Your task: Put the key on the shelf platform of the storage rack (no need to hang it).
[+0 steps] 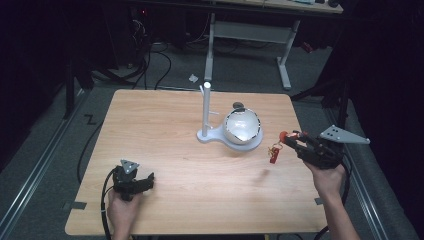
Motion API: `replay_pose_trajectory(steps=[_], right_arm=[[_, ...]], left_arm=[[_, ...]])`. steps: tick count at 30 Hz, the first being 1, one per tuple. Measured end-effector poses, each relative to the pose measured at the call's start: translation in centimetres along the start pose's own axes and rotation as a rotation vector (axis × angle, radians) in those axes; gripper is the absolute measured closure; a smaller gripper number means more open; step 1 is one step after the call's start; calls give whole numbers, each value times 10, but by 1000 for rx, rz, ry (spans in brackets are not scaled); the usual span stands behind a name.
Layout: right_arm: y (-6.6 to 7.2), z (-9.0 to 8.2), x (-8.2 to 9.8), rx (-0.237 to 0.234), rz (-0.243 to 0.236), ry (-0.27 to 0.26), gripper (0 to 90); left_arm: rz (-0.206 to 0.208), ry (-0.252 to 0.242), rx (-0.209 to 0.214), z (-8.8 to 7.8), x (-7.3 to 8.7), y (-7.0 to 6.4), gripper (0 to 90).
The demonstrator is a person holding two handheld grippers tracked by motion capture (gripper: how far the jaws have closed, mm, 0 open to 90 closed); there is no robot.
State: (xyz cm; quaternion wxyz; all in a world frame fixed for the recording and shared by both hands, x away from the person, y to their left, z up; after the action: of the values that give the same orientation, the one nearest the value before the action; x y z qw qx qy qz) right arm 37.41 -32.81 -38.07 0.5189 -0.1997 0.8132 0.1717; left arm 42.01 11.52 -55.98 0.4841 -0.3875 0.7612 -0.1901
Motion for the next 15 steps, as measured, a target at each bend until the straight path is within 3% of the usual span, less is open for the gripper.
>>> replay_pose_trajectory(steps=[7,15], right_arm=[[-5,3,-22,3,-14,-8,596],[-10,12,-50,-37,-7,-36,597]], left_arm=[[-2,1,0,0,0,0,160],[-1,0,0,0,0,0,161]])
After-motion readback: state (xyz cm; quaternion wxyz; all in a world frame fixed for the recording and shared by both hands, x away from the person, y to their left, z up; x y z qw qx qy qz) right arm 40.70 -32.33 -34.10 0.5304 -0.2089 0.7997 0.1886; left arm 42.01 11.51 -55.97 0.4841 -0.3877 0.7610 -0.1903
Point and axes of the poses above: each handheld gripper's, and its own axes: z roughly forward along the jaws, x roughly out of its underside, y roughly to its left, the point moved 5 cm from there along z, roughly forward along the jaws, and after that the axes turned 2 degrees about z, right-handed, at the moved point
